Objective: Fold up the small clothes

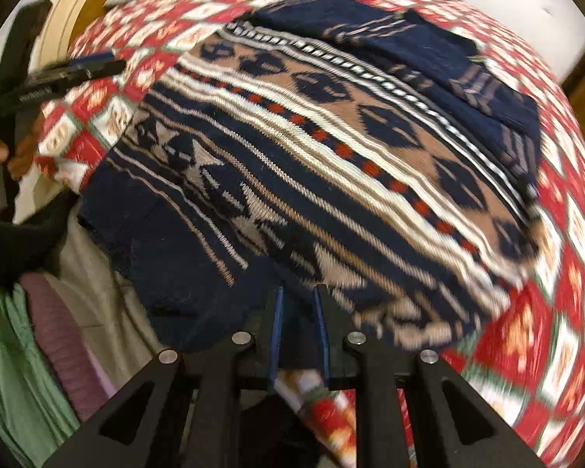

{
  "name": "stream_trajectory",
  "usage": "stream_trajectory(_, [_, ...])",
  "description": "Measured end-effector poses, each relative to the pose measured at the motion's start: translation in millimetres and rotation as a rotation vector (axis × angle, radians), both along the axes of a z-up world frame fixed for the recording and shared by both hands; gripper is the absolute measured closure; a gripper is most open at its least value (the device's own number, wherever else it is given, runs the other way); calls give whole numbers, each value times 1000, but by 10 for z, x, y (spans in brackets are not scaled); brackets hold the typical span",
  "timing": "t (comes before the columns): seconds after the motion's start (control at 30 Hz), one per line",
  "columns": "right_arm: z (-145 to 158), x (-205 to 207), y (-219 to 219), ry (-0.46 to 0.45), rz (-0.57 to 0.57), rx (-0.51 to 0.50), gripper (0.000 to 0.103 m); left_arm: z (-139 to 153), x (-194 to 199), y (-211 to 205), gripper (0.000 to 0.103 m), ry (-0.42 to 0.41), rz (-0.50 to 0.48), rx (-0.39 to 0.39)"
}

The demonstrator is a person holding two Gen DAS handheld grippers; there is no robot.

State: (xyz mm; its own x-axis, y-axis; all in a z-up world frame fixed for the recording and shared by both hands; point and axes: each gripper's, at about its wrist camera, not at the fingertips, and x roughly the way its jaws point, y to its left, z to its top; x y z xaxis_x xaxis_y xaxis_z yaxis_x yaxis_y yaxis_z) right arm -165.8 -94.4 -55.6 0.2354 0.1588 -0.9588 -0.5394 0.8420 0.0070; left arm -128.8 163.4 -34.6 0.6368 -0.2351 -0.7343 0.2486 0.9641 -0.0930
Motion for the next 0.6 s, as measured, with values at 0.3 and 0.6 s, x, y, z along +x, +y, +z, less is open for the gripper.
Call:
stream_trajectory(0.3, [-103,175,-133,110,-39,143,87,34,67,312,15,-11,91,-31])
stream_trajectory(0.6, [-389,42,-73,176,70,56,87,-64,92,268,15,14,76,-20])
